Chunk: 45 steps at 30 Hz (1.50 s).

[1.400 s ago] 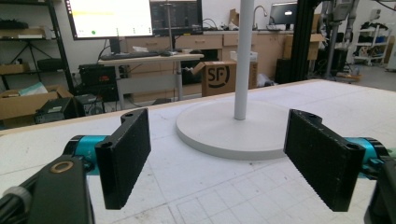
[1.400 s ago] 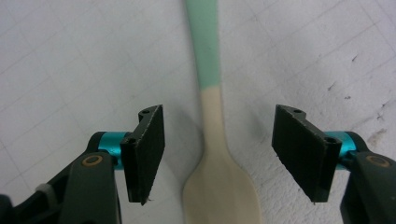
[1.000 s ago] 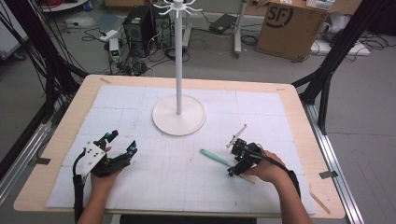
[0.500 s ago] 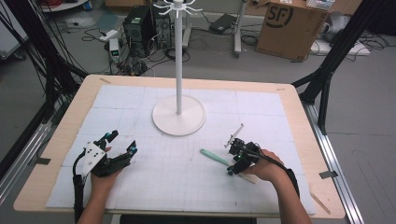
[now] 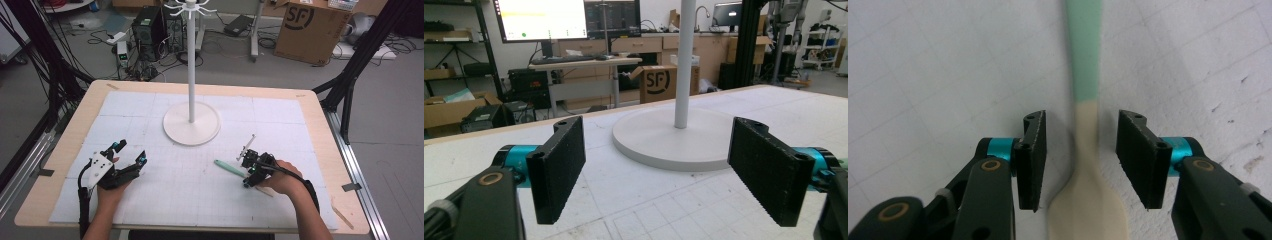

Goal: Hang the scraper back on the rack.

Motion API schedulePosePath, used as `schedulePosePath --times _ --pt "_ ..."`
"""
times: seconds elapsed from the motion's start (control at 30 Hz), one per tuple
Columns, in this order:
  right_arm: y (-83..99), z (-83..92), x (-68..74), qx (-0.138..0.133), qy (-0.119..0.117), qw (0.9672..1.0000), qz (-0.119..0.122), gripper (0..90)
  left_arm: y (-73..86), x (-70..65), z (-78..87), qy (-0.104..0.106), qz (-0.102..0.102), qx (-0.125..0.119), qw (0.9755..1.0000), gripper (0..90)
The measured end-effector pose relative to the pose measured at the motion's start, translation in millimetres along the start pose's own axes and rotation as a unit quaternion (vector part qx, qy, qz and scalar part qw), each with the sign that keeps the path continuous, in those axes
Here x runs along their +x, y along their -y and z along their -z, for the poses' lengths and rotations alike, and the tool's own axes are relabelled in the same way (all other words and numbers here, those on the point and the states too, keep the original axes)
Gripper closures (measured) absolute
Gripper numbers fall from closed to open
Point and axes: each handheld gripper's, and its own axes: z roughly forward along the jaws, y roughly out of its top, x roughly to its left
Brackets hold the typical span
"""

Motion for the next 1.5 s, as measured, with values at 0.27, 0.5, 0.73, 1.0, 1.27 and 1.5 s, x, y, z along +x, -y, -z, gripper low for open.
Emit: schedulePosePath --times 0.27,0.5,0.73,1.0,1.27,1.5 --pt "-3.8 -0.2 1.2 0.010 -0.004 0.9999 0.000 59.3 0.0 0.0 0.0 0.000 0.000 0.000 1.0000 23.5" --pt "-6.8 -0.2 0.4 0.023 -0.009 0.9997 0.007 59.9 0.0 0.1 0.0 0.000 -0.001 0.000 1.0000 23.5" --pt "-11.4 -0.8 0.4 0.038 -0.010 0.9992 0.006 61.8 0.0 0.1 0.0 -0.001 -0.001 0.000 1.0000 23.5" --pt "-12.8 -0.9 -1.8 0.043 -0.012 0.9990 -0.002 66.1 -0.1 0.1 0.1 0.000 -0.001 0.000 1.0000 23.5" --pt "-14.1 -1.5 -1.1 0.045 -0.006 0.9990 0.002 70.4 -0.1 0.1 0.1 0.000 -0.001 0.000 1.0000 23.5" --pt "-16.3 -1.2 0.0 0.053 -0.005 0.9986 -0.001 73.7 -0.1 0.1 0.1 0.000 -0.001 0.000 1.0000 23.5"
